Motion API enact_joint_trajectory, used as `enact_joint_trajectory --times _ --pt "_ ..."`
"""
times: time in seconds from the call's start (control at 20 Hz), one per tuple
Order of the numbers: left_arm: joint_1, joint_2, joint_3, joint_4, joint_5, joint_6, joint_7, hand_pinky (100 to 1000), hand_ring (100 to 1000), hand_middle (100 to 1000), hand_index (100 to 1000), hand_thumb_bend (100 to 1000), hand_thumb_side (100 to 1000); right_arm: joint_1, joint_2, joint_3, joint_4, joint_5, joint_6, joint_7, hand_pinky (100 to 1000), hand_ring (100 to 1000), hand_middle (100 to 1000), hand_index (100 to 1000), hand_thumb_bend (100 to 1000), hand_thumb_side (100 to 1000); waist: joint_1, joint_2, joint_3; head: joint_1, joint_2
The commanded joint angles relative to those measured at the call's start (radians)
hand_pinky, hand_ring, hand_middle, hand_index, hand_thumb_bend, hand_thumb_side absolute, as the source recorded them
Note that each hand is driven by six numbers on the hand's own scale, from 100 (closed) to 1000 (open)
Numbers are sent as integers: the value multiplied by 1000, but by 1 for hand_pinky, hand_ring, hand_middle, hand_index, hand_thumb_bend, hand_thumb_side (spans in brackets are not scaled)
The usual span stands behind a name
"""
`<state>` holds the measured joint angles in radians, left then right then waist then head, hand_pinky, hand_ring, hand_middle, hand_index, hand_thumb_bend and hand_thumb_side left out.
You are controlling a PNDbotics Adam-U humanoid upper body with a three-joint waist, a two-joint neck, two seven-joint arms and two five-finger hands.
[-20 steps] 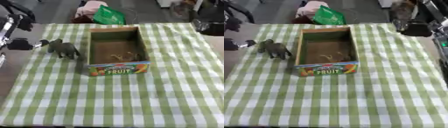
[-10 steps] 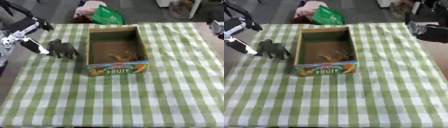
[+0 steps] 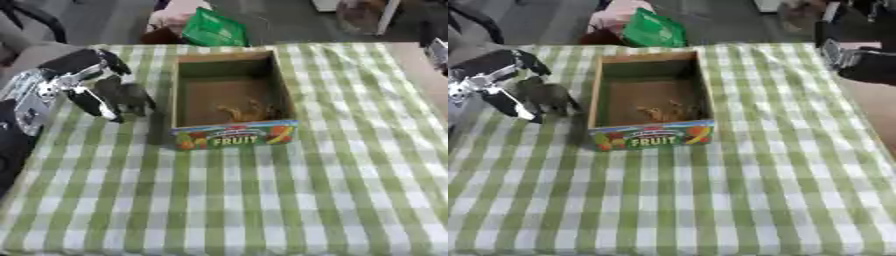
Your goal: Pick up objects on the table and place them in the box.
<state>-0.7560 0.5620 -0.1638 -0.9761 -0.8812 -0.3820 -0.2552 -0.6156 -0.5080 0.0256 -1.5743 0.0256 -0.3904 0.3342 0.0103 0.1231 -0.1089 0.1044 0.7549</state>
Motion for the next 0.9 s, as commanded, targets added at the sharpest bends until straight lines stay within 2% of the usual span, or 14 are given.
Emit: enact_joint_trajectory --times 0.05,0.15,0.25,0.45,0.5,0.7,0.75,0.8,0.85,0.9 --pt "-23 -2 5 5 -53 -10 39 786 759 654 781 749 206 -12 -11 -7 -20 -8 2 5 872 968 811 896 100 218 -1 -12 -5 4 0" --pt "-21 -11 13 17 -85 -4 68 764 739 634 775 711 210 -11 -10 -7 -19 -8 2 6 872 968 811 897 100 224 -3 -10 -7 4 0" --pt "-19 -17 27 27 -117 17 99 724 681 603 765 655 213 -9 -9 -8 -17 -8 3 5 872 968 811 897 100 231 -3 -10 -8 4 0" --pt "-17 -21 44 41 -181 79 165 663 555 507 715 457 191 -7 -6 -8 -15 -8 4 8 872 968 810 897 100 237 -3 -10 -8 2 -1" --pt "-16 -22 47 43 -193 94 182 636 498 453 686 382 185 -7 -5 -8 -14 -8 4 8 872 967 810 897 100 237 -3 -10 -8 1 -1" --pt "-13 -25 46 59 -211 123 241 633 492 446 682 372 184 -7 -5 -8 -14 -8 4 8 872 967 810 897 100 237 -2 -10 -8 2 -1" --pt "-11 -26 51 65 -209 127 250 550 295 264 567 274 172 -6 -5 -8 -13 -8 5 8 873 968 810 897 100 246 -2 -10 -7 0 -1" --pt "-9 -28 62 69 -198 134 255 544 285 256 562 272 171 -5 -5 -9 -13 -8 5 8 873 968 810 897 100 247 -2 -10 -6 -1 -1" --pt "-8 -28 69 67 -184 140 258 507 214 205 535 252 167 -5 -5 -9 -13 -8 6 8 872 967 810 897 100 244 -2 -11 -6 -1 -1" --pt "-9 -26 73 59 -168 146 258 501 200 197 531 250 167 -5 -5 -9 -13 -7 5 8 872 967 810 897 100 244 -2 -11 -5 -2 -1"
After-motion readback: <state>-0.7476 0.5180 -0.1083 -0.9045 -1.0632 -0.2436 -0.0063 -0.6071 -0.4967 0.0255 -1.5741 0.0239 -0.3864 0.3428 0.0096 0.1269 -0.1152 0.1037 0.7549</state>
